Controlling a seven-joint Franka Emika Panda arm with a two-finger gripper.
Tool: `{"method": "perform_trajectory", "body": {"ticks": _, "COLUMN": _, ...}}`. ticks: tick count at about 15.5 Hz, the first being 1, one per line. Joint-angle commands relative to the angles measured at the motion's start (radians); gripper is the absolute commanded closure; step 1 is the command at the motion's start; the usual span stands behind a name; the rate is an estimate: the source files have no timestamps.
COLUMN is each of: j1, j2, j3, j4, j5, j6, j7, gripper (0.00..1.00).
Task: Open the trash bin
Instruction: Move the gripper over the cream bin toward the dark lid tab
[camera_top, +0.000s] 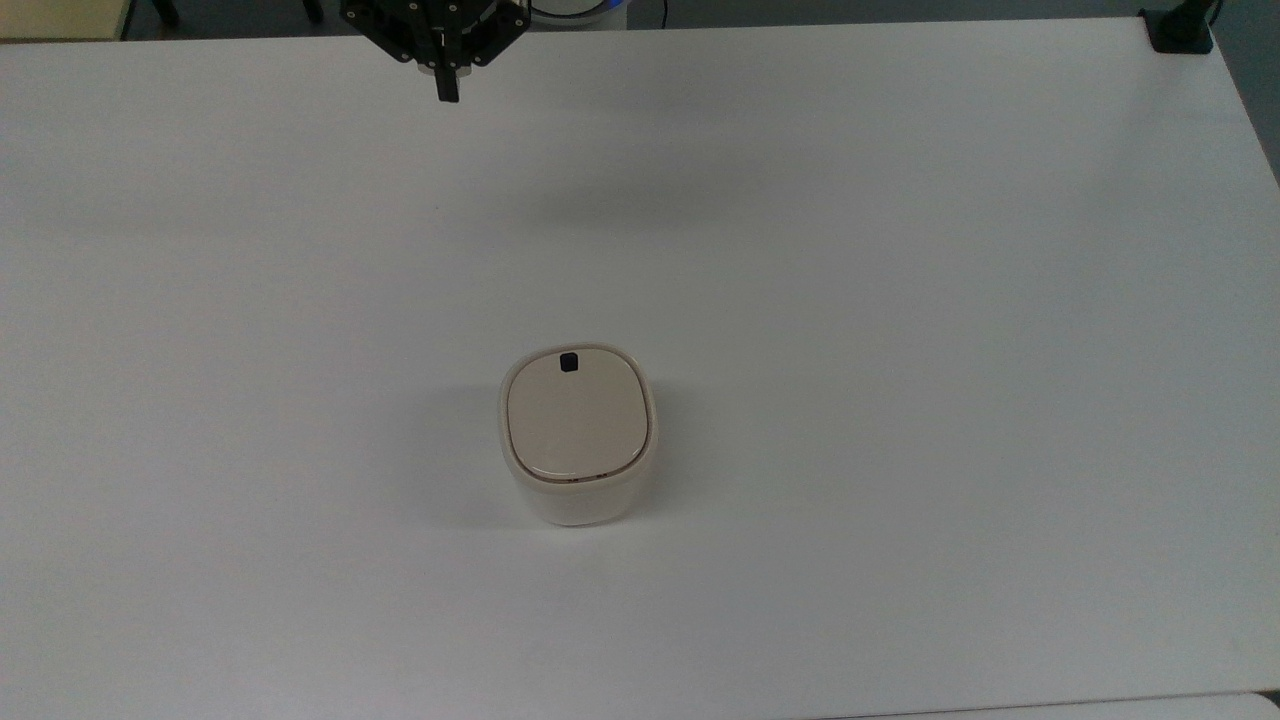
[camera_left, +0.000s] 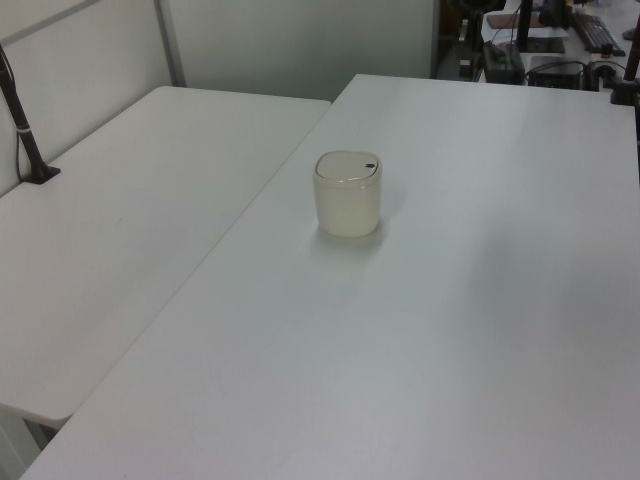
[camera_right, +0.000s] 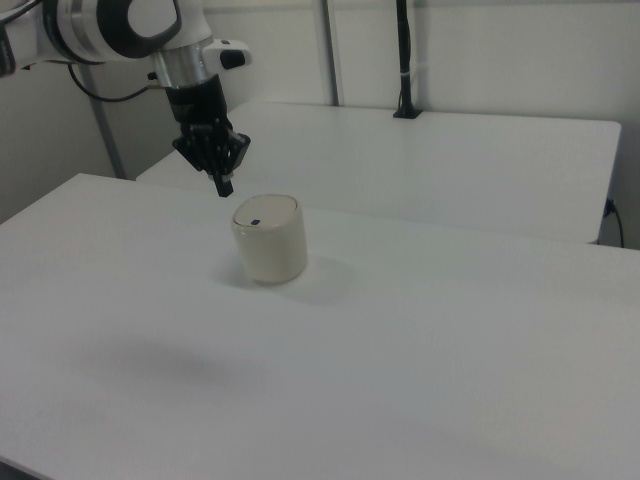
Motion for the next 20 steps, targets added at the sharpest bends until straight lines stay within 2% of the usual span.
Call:
{"method": "perform_trajectory", "body": {"ticks": 1, "j1": 0.0, "j2": 0.002, "j3": 0.0, "j4": -0.019, "j5": 0.002, "j6": 0.081, "j7": -0.008, "gripper": 1.0}}
{"method": "perform_trajectory", "body": {"ticks": 12, "j1": 0.032, "j2": 0.124, "j3": 0.022, "j4": -0.013, "j5": 0.028, "j6": 0.36, "j7": -0.005, "gripper": 1.0}}
{"method": "perform_trajectory", "body": {"ticks": 20, "j1": 0.075, "j2": 0.274, "j3": 0.029, "j4": -0.013, "j5": 0.035, "j6": 0.596, "j7": -0.002, "gripper": 1.0}}
